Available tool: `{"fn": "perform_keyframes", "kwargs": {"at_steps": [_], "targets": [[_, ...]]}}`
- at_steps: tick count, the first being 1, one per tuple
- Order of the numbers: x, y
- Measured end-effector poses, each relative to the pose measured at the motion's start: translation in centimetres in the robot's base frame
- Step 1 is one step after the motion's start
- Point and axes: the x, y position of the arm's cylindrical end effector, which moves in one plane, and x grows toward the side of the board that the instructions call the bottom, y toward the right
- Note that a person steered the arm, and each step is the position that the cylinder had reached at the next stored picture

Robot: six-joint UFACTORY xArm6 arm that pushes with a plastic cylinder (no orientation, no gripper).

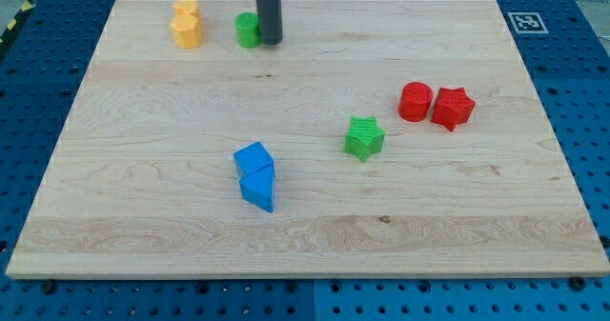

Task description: Move the green star into the green circle

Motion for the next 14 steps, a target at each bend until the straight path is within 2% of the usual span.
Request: {"fn": "perform_keyframes", "kwargs": {"at_steps": [2,3,6,7,8,10,11,14], "targets": [[-1.4,-4.4],[-0.2,-1.3],[13.0,12.8],[13.6,18.4],[15.4,21.5],[21.7,21.6],[22.7,21.6],[21.4,16.9]]}}
